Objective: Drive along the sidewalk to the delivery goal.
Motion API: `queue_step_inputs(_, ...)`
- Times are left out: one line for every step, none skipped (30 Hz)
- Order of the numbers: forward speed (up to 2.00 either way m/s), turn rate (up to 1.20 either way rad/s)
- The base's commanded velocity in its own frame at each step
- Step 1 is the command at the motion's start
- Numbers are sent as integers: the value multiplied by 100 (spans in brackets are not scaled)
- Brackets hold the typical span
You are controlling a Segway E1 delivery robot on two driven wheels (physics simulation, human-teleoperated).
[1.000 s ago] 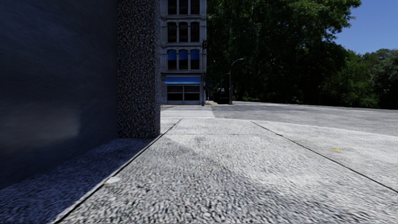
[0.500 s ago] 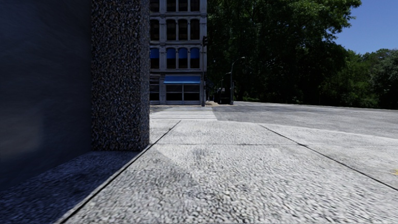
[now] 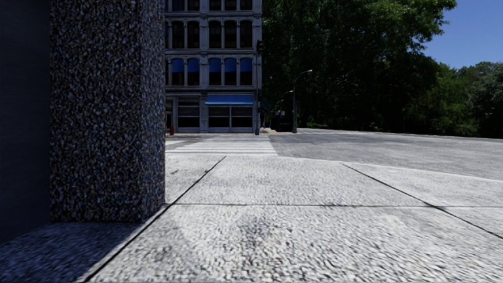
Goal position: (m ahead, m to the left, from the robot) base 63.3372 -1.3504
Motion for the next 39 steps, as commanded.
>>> queue_step_inputs(200,0)
queue_step_inputs(200,0)
queue_step_inputs(200,0)
queue_step_inputs(200,0)
queue_step_inputs(200,0)
queue_step_inputs(200,0)
queue_step_inputs(200,0)
queue_step_inputs(200,0)
queue_step_inputs(200,0)
queue_step_inputs(200,0)
queue_step_inputs(200,0)
queue_step_inputs(200,0)
queue_step_inputs(200,0)
queue_step_inputs(200,0)
queue_step_inputs(200,0)
queue_step_inputs(200,0)
queue_step_inputs(200,0)
queue_step_inputs(200,0)
queue_step_inputs(200,1)
queue_step_inputs(200,10)
queue_step_inputs(200,10)
queue_step_inputs(200,14)
queue_step_inputs(200,20)
queue_step_inputs(200,25)
queue_step_inputs(200,25)
queue_step_inputs(200,27)
queue_step_inputs(200,27)
queue_step_inputs(200,27)
queue_step_inputs(200,27)
queue_step_inputs(200,27)
queue_step_inputs(200,27)
queue_step_inputs(200,27)
queue_step_inputs(200,27)
queue_step_inputs(200,27)
queue_step_inputs(200,27)
queue_step_inputs(200,27)
queue_step_inputs(200,27)
queue_step_inputs(200,15)
queue_step_inputs(200,15)
